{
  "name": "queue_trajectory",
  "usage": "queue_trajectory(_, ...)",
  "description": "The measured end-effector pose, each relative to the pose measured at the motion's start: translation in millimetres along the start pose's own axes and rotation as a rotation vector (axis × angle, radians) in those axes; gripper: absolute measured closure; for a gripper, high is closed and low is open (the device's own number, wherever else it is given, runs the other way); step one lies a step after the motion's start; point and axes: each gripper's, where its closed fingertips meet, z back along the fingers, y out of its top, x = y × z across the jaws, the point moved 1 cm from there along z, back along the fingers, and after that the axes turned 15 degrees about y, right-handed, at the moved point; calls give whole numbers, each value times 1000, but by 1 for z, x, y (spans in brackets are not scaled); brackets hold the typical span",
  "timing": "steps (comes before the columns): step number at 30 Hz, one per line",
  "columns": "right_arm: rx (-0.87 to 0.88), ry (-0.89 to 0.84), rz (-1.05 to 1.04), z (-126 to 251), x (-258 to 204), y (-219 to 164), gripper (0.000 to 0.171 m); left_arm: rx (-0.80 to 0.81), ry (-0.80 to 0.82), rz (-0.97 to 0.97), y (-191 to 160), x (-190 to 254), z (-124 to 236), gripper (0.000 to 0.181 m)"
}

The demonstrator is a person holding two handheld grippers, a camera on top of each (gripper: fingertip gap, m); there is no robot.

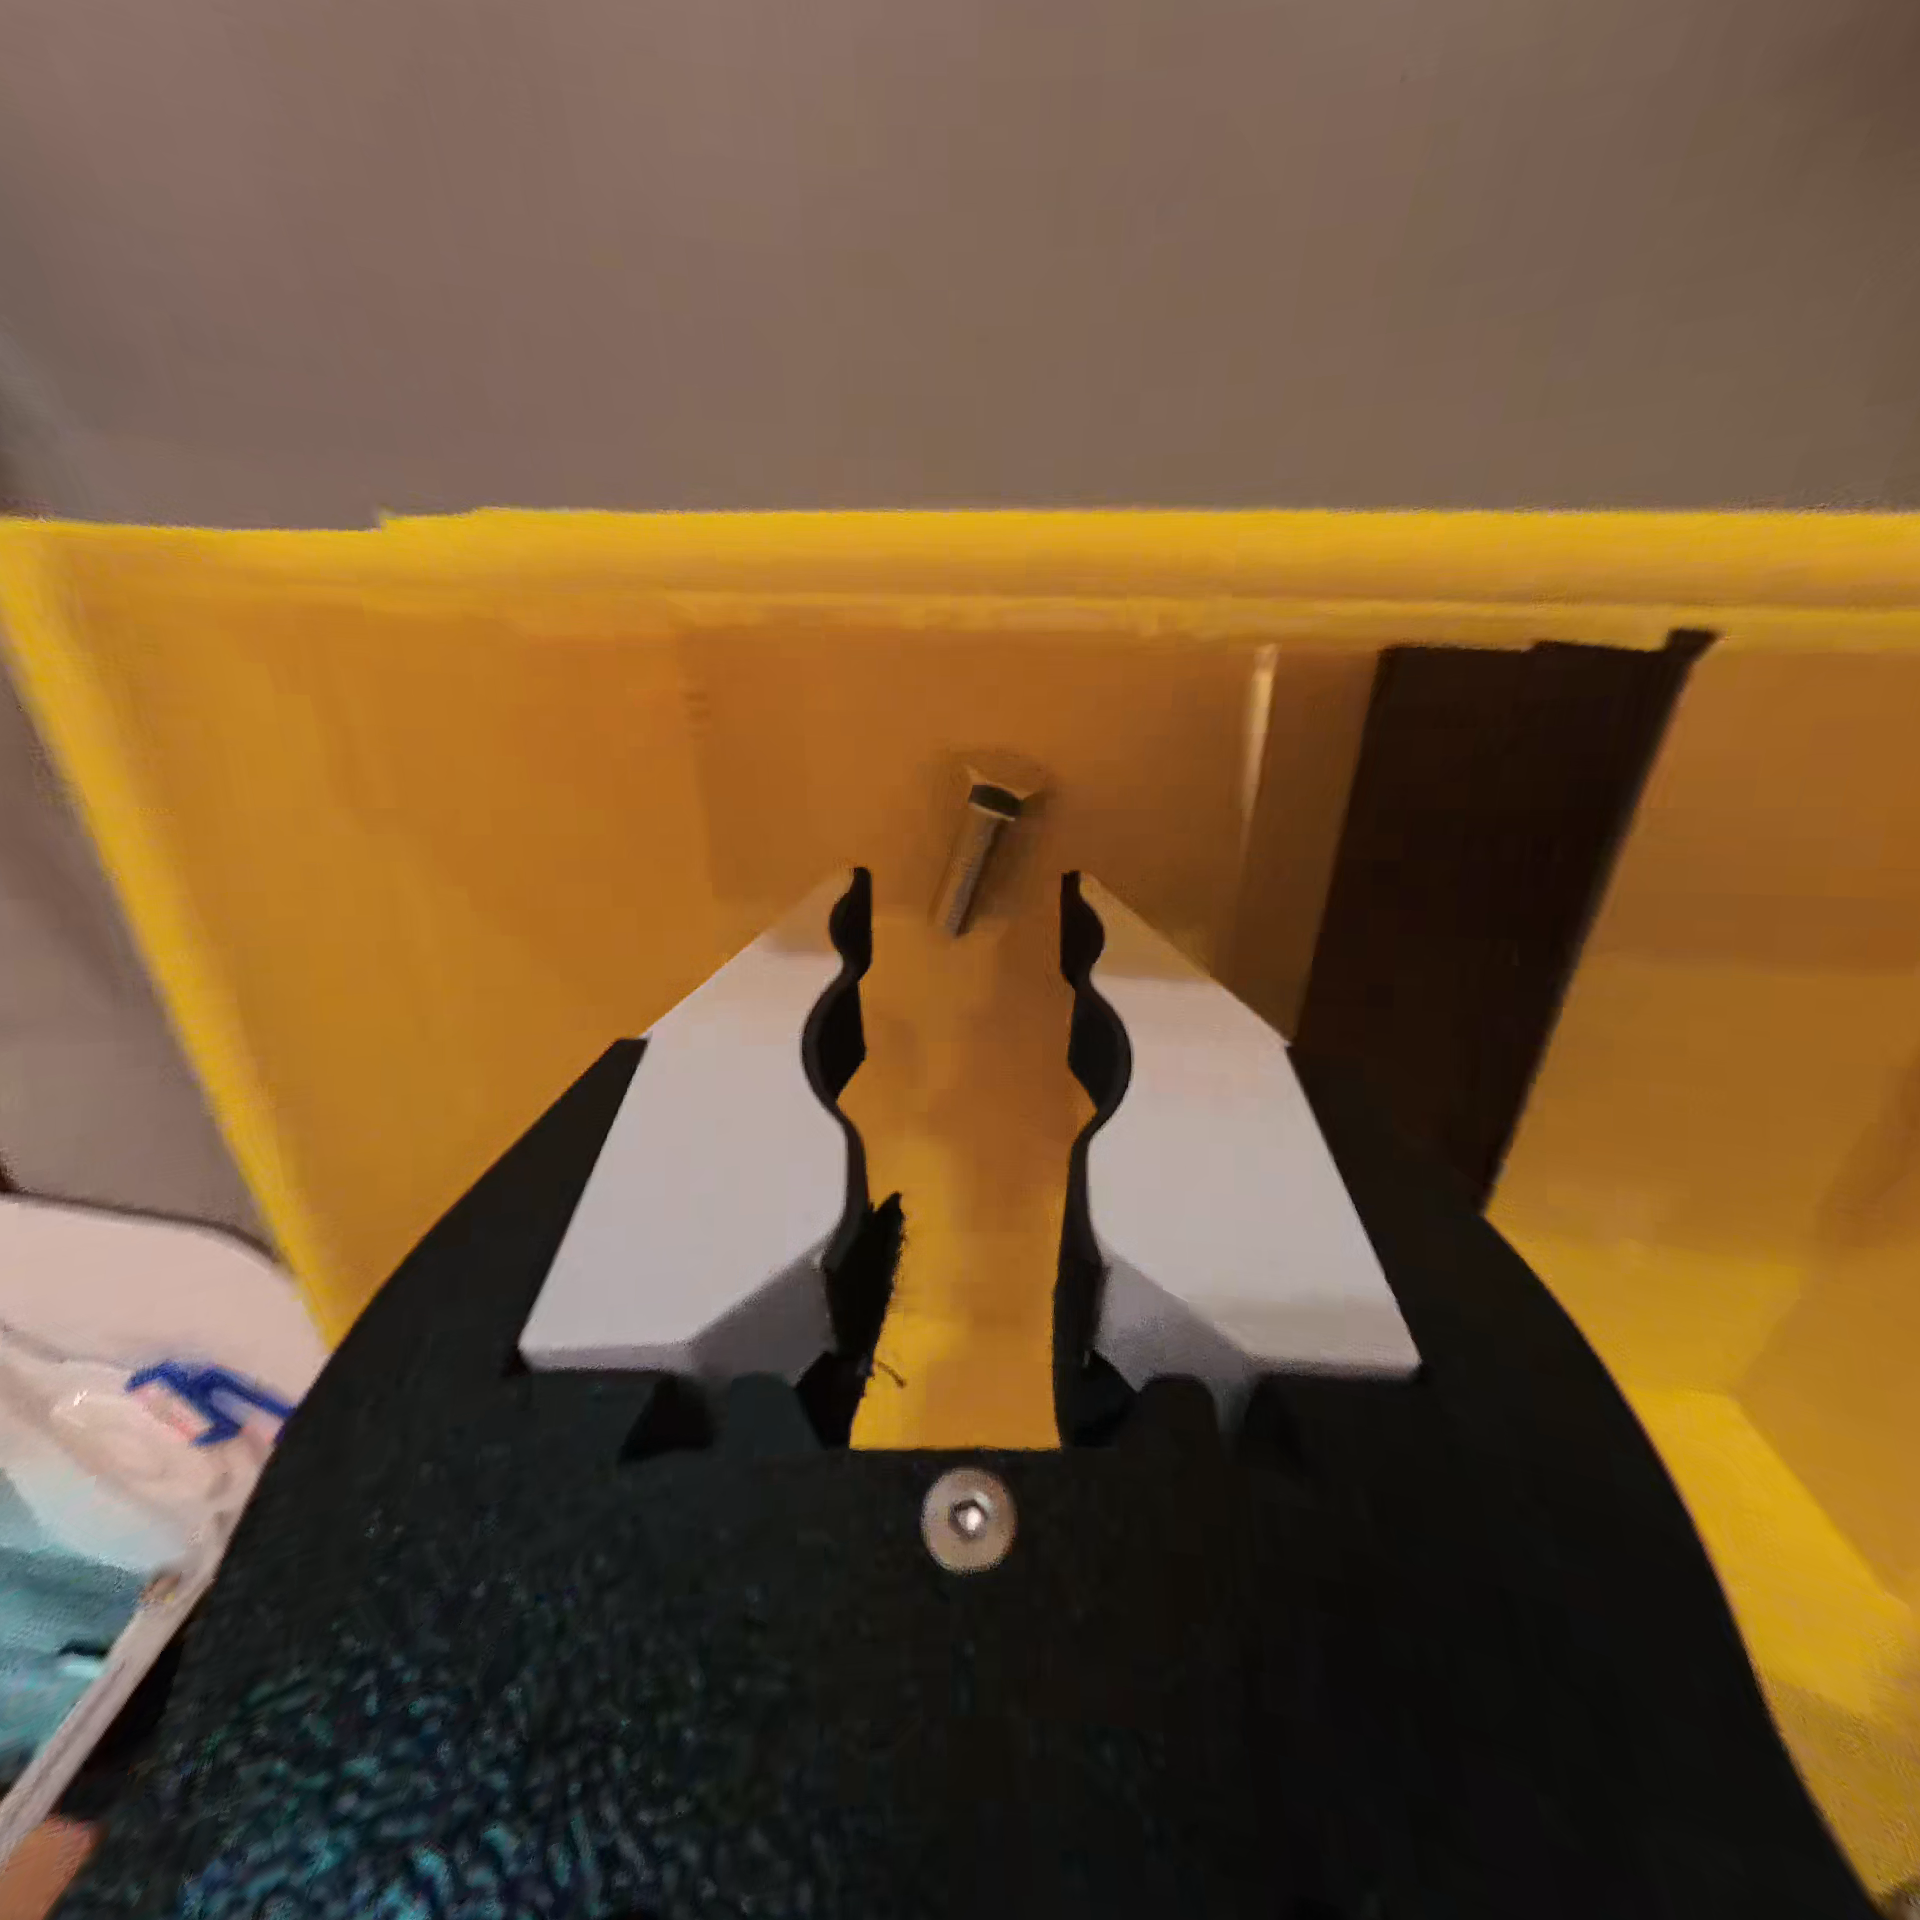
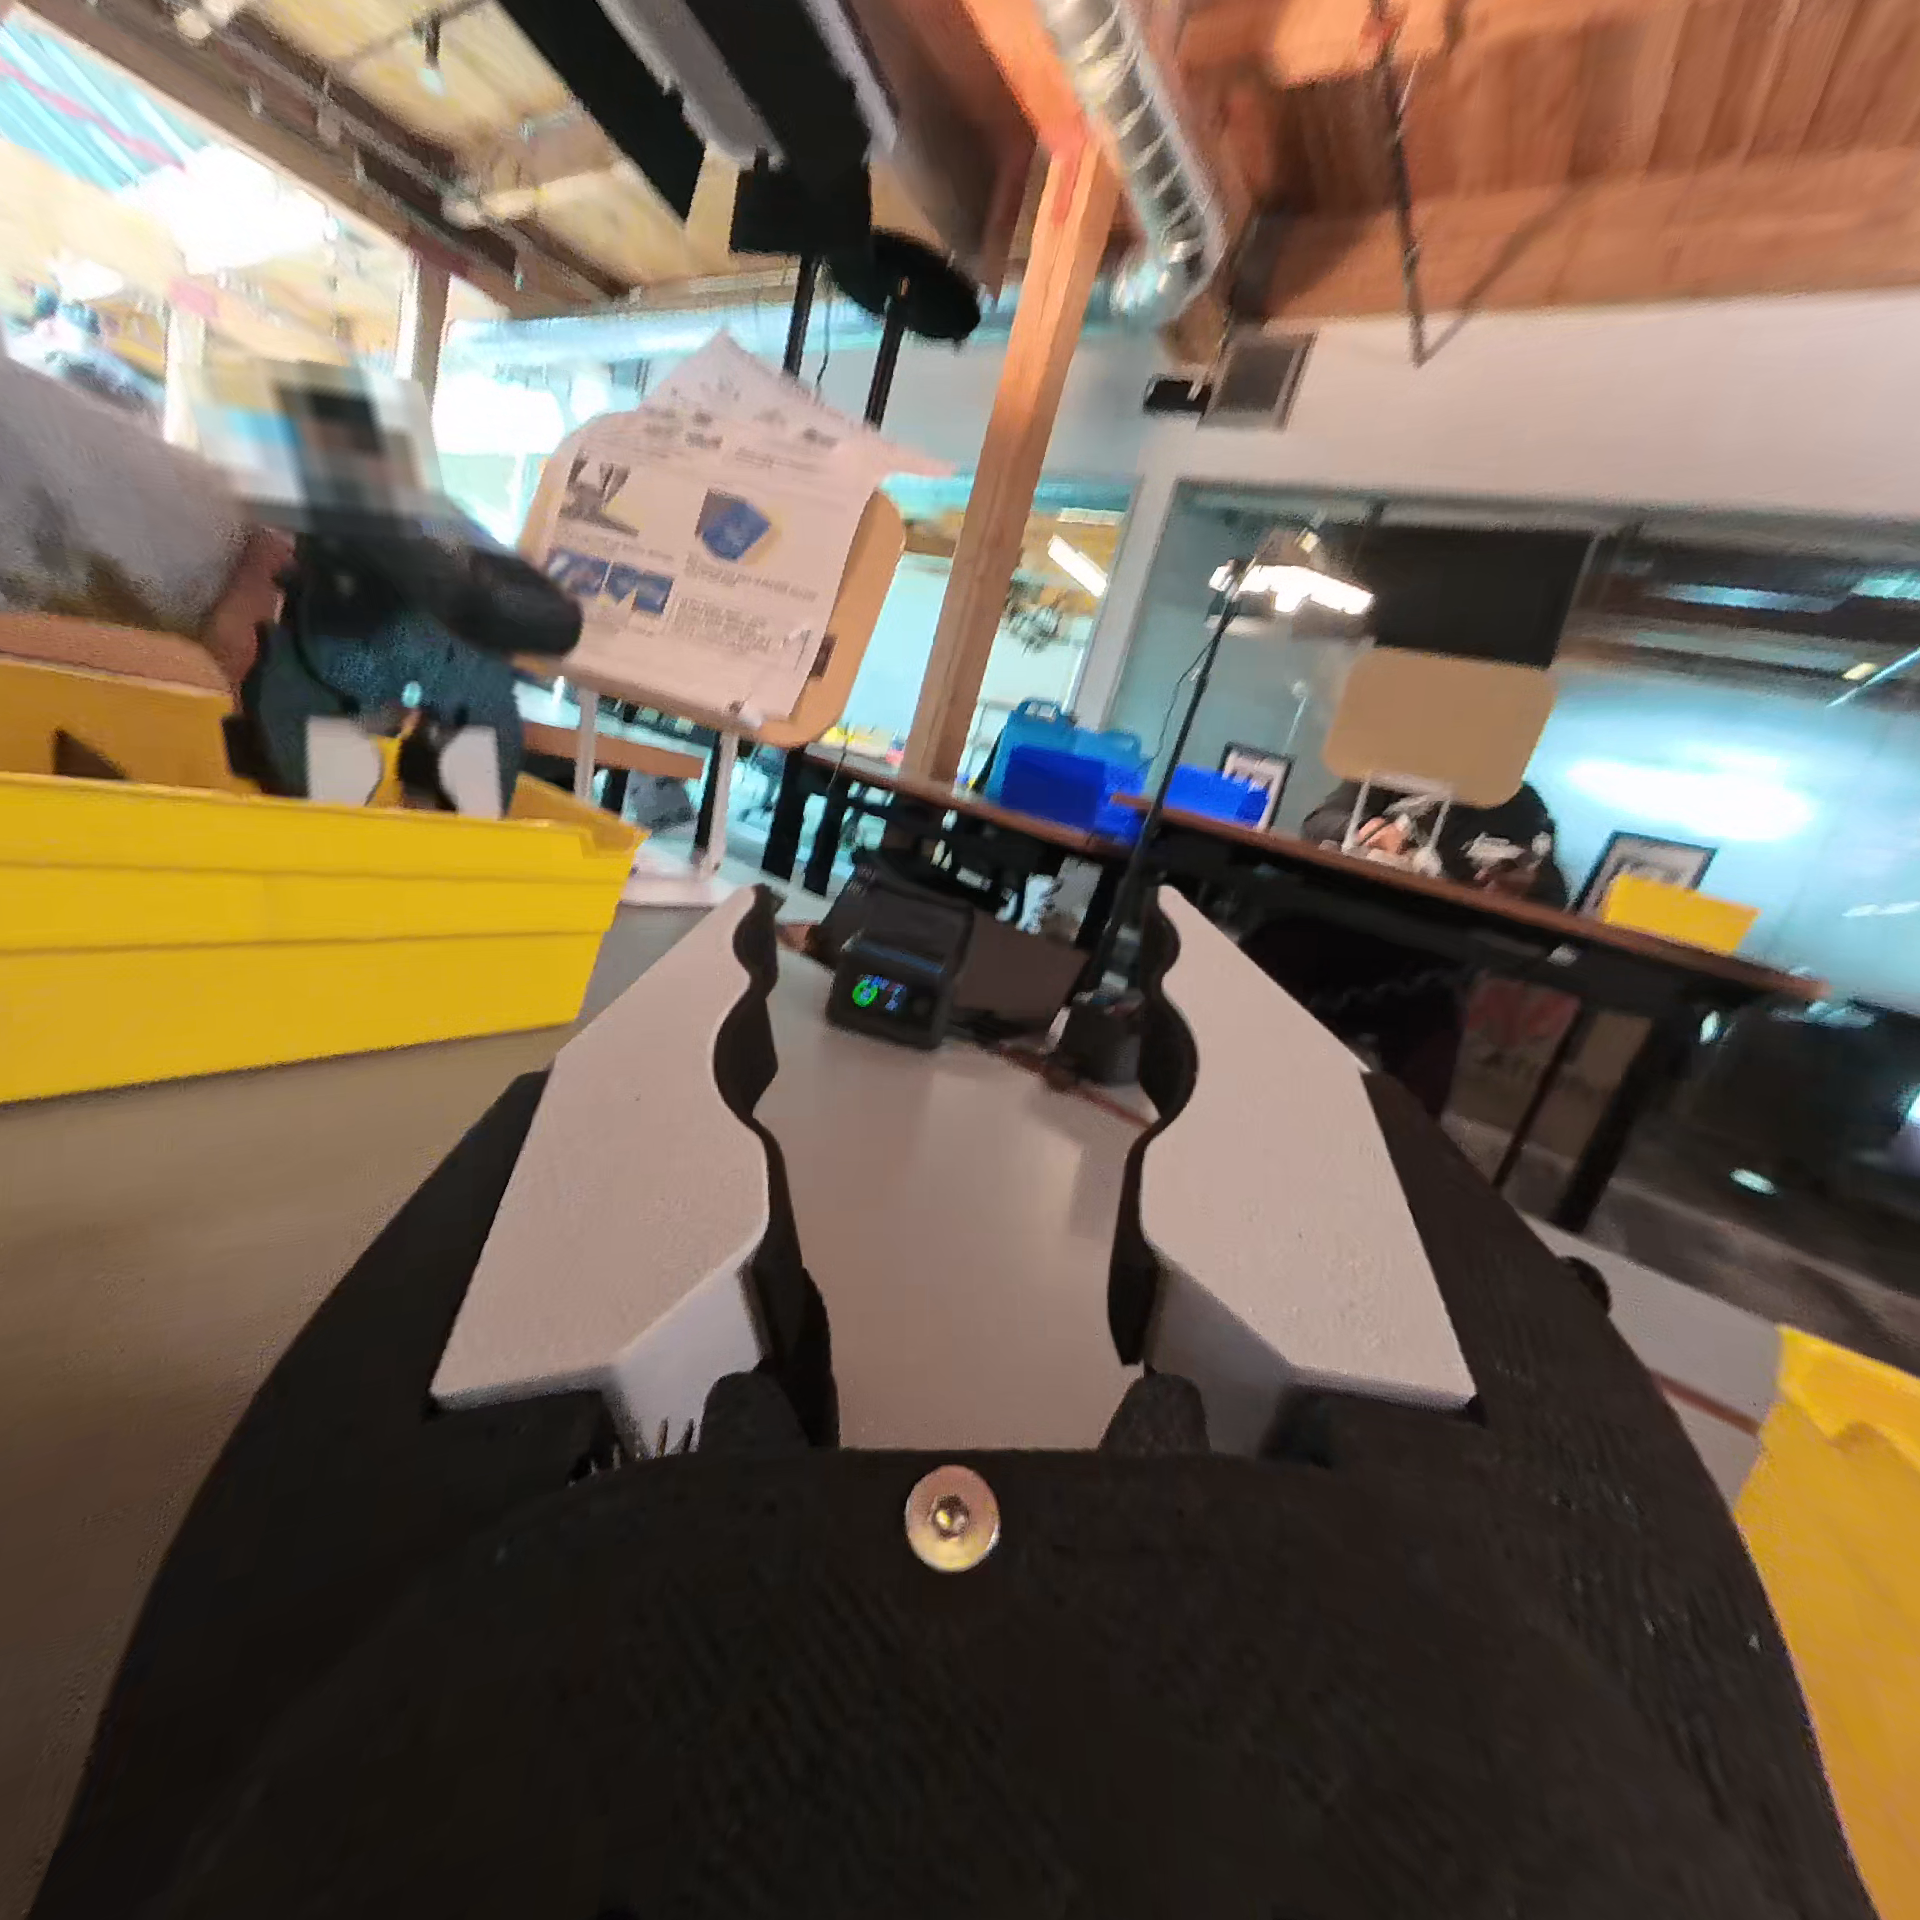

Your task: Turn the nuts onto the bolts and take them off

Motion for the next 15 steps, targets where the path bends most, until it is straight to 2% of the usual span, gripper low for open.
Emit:
queue_trajectory(4,-42,-18,-25,-4,4,-15,98,-32,-65,-10,-13,4,-16,149)
queue_trajectory(10,-64,4,4,-7,-2,-18,98,79,-62,-52,2,9,-16,172)
queue_trajectory(15,-64,22,9,-7,-6,-18,99,-28,-11,-51,-9,8,-11,173)
